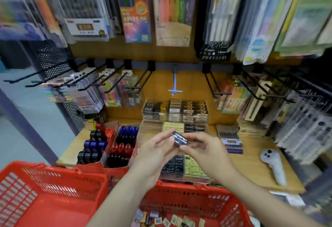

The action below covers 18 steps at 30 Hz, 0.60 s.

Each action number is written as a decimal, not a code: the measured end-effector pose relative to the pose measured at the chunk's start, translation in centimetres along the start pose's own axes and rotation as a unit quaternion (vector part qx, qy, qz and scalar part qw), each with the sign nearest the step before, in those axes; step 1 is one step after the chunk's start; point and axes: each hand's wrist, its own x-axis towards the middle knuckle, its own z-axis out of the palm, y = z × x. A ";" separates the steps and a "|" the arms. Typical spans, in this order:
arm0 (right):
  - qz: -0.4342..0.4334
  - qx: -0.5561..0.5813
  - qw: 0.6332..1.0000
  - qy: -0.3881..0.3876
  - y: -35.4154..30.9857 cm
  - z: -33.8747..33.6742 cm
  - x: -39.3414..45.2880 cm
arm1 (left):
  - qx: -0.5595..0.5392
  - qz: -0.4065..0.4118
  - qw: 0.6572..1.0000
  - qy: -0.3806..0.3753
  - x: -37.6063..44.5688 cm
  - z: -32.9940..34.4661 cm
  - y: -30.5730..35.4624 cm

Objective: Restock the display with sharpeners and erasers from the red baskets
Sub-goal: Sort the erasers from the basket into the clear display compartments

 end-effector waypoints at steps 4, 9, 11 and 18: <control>0.025 -0.011 1.000 -0.014 1.0 -1.2 0.2 | 0.100 0.016 0.995 0.020 0.4 0.4 -0.7; 0.055 -0.006 0.998 -0.023 2.4 -1.6 1.1 | 0.108 -0.005 0.994 0.023 1.9 0.2 -1.9; 0.082 -0.069 0.994 -0.001 4.1 -2.3 2.4 | 0.232 0.006 0.973 0.018 3.3 0.0 -2.5; 0.146 -0.284 0.944 0.081 10.4 -3.4 8.0 | 0.722 0.010 0.685 -0.095 7.7 -3.8 -6.0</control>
